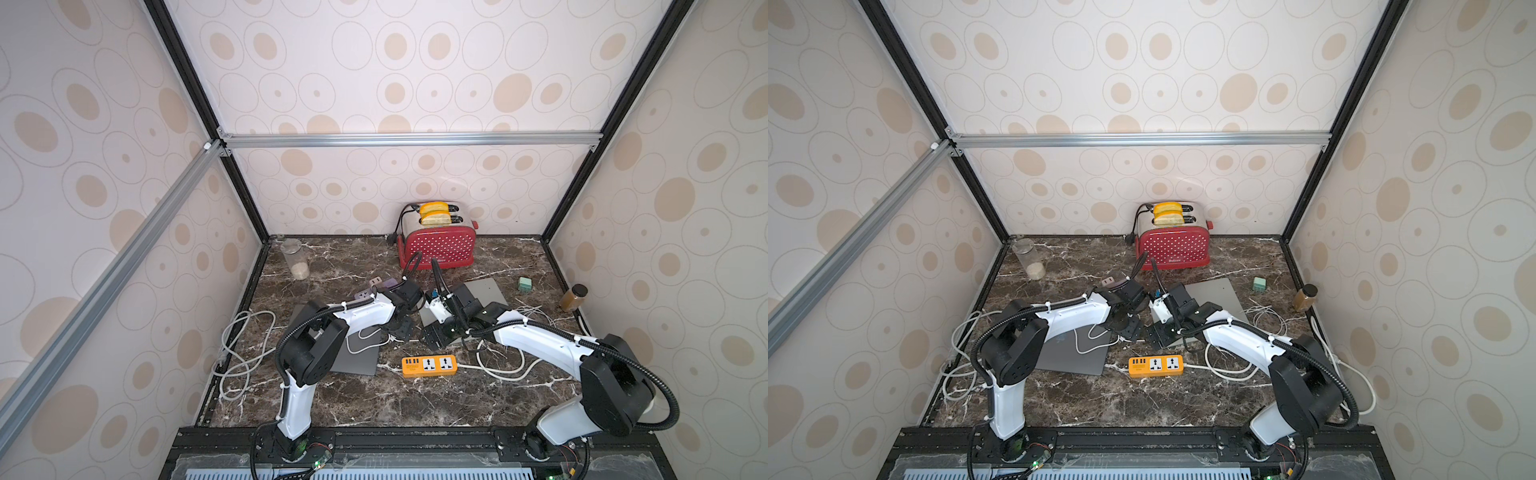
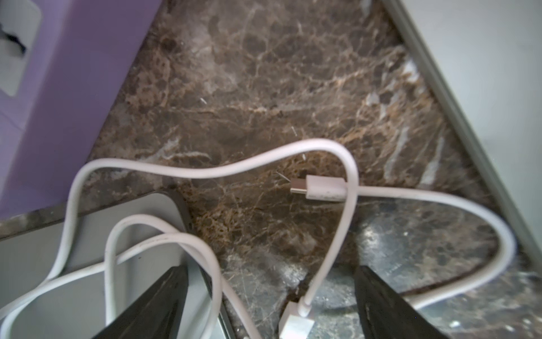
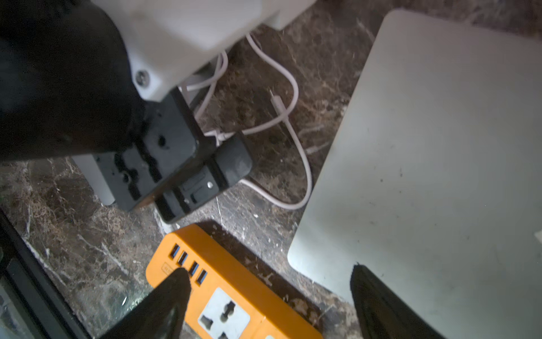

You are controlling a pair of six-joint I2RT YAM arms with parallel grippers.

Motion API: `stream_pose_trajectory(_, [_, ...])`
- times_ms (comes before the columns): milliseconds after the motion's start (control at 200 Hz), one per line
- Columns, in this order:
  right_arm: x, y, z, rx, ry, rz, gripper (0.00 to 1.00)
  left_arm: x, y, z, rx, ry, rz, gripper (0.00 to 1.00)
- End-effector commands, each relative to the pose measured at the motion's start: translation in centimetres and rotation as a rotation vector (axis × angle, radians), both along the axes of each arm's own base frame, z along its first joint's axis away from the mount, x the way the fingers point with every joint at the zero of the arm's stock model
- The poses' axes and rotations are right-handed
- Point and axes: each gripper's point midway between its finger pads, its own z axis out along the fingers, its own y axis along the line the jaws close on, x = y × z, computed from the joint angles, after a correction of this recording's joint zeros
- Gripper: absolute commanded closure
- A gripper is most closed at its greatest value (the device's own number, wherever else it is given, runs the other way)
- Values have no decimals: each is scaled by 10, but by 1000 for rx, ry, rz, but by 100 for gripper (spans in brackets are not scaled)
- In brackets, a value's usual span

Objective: Unplug the laptop charger
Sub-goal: Pick up the charging cable from the center of the board.

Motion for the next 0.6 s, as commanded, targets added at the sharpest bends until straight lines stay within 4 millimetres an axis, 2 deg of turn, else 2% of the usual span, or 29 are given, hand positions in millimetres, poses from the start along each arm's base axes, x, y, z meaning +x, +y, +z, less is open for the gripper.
stream_pose_trajectory(0, [1, 1, -5, 0, 8, 10, 12, -12, 21, -17, 158, 24, -3, 14])
stream_pose_trajectory(175, [1, -1, -6, -5, 9, 10, 12, -10, 24, -18, 160, -2, -8, 29])
stream_pose_trajectory(381, [2, 0, -5, 1, 14, 7, 12, -12, 18, -24, 124, 11, -12, 46])
stream_pose_trajectory(526, [4, -5, 0, -4, -5, -3, 12, -21, 20, -29, 116, 40, -8, 58])
stream_pose_trajectory(596, [6, -10, 5, 12, -14, -19, 12, -18, 16, -28, 84, 20, -7, 64])
